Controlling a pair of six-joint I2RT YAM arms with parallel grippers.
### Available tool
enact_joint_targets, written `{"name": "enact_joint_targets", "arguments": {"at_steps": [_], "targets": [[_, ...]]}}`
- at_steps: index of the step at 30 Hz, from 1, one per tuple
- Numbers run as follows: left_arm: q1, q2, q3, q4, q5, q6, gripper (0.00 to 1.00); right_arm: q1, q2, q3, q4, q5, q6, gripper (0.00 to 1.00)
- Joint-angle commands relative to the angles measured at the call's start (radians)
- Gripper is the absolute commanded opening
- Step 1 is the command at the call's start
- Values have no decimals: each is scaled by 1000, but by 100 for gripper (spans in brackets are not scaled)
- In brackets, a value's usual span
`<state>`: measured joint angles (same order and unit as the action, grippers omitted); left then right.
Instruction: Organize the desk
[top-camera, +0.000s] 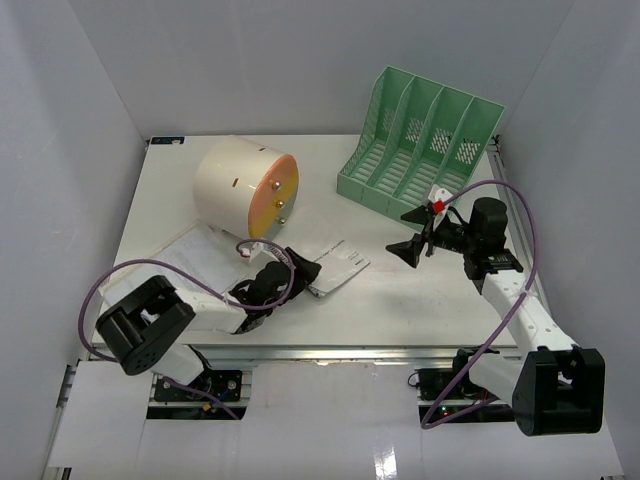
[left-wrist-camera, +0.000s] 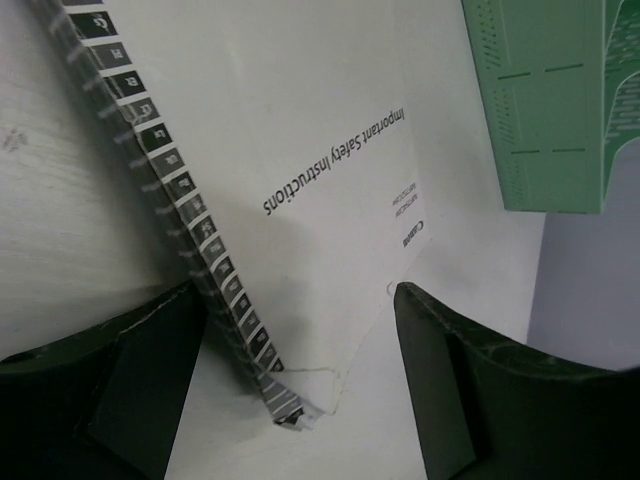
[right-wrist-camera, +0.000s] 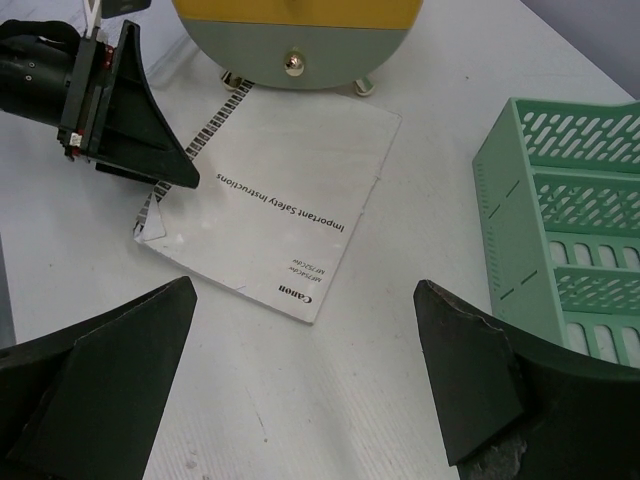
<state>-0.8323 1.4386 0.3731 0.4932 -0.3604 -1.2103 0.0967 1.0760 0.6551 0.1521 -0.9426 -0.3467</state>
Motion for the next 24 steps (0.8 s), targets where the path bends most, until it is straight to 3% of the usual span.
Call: {"name": "enact_joint_targets", "arguments": {"at_steps": [1,4,8,11,12,17,21,24], "targets": [[9,105,26,36,37,-79,81,-14,-2,-12,38,-19,5,96],[13,143,26,70,63,-98,50,-17,-4,-12,40,-21,8,96],[15,165,12,134,121,-78,25,-20,-4,-14,41,-25,8,96],[13,164,-11,214,191,-41,14,-23,-2,-14,41,-24,8,97],[13,166,-16,238,193,-26,11,-23,-1,-14,41,-20,8,97],[13,223,-3,474,501,101,1,-23,49,15,39,37,85,100],[5,279,13,607,646,110,0,-21,166,85,-80,69,124,96],[3,305,0,646,678,116,0,-10,262,159,-140,188,183,95]]}}
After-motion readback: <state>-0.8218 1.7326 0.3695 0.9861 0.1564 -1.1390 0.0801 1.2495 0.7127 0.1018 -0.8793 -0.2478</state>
